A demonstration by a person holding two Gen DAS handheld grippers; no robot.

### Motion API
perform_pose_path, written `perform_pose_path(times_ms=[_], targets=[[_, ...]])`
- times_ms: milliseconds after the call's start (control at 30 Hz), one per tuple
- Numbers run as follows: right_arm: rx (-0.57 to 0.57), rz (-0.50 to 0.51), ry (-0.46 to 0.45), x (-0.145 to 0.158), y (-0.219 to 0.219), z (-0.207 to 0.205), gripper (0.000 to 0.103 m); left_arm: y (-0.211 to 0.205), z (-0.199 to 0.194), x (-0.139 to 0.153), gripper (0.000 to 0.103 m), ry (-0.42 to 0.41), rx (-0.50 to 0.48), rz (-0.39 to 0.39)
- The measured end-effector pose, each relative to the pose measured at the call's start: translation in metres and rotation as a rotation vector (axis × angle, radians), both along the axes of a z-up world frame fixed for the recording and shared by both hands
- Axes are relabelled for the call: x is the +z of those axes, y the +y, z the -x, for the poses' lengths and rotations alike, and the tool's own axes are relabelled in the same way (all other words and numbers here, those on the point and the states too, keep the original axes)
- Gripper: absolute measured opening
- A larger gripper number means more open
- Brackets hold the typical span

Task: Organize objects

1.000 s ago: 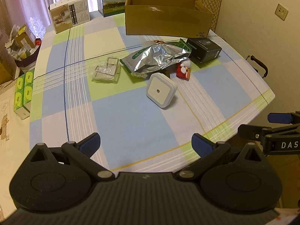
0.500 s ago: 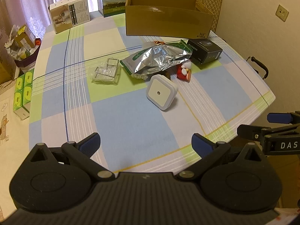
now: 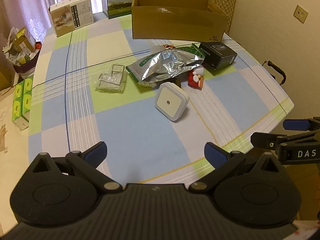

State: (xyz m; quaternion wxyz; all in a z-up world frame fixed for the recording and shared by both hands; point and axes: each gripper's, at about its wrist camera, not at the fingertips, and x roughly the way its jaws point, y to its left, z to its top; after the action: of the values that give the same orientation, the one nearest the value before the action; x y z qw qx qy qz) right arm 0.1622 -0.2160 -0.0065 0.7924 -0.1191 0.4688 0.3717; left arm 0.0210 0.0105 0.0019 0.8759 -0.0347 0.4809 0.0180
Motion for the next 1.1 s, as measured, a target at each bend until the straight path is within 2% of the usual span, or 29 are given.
perform_pose_path(times_ms=[467,733,1100], targets=[[0.02,0.005,0.001,0.001,0.01,-0.015,0.101,0.001,-0.013,-0.005,0.102,-0.013,-0.007,0.023],[0.021,0.007,0.006,0.002,0.013,-0.03,0.101,-0.004,-0.031,-0.013,0.1,-0.022,-0.046,0.019],[-0.071,0.02,0.036,-0.005,0.006,-0.07,0.101,-0.002,-0.074,-0.043,0.095,-0.047,-0.129,0.007]])
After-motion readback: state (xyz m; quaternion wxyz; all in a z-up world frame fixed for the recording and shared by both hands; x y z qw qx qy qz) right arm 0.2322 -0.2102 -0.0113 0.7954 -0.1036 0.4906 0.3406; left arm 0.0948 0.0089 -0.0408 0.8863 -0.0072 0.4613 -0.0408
